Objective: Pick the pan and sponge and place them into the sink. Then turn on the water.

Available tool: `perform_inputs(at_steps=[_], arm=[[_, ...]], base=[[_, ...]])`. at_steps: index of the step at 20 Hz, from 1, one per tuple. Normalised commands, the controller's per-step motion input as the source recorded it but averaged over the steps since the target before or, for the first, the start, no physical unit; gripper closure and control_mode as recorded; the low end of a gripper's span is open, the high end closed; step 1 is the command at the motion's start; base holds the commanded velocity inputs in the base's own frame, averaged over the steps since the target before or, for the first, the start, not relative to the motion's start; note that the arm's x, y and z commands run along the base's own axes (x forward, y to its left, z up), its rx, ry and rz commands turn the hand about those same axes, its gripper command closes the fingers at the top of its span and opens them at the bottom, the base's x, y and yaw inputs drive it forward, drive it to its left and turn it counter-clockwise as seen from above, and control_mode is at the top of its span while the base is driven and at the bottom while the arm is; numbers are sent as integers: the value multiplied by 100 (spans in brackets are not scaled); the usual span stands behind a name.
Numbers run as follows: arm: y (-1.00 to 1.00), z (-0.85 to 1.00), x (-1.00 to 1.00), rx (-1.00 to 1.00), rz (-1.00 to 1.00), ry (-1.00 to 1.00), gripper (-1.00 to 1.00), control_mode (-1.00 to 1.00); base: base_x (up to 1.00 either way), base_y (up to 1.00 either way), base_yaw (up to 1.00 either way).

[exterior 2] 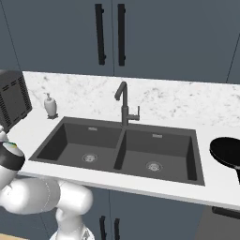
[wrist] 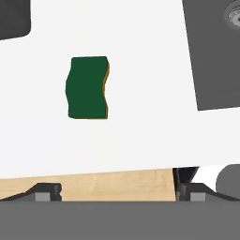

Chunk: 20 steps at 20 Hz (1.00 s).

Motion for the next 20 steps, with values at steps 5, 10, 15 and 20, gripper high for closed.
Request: perform_inputs(at_steps=[5, 10, 15, 20], arm=[[0, -42, 48, 0, 0, 0, -100, -100], [4, -21, 40, 0, 0, 0, -100, -100], [38, -3, 7, 0, 0, 0, -100, -100], [36, -4, 20, 0, 0, 0, -100, -100]], base=[[0, 0, 0], [0, 0, 0], [0, 0, 0], [0, 0, 0]])
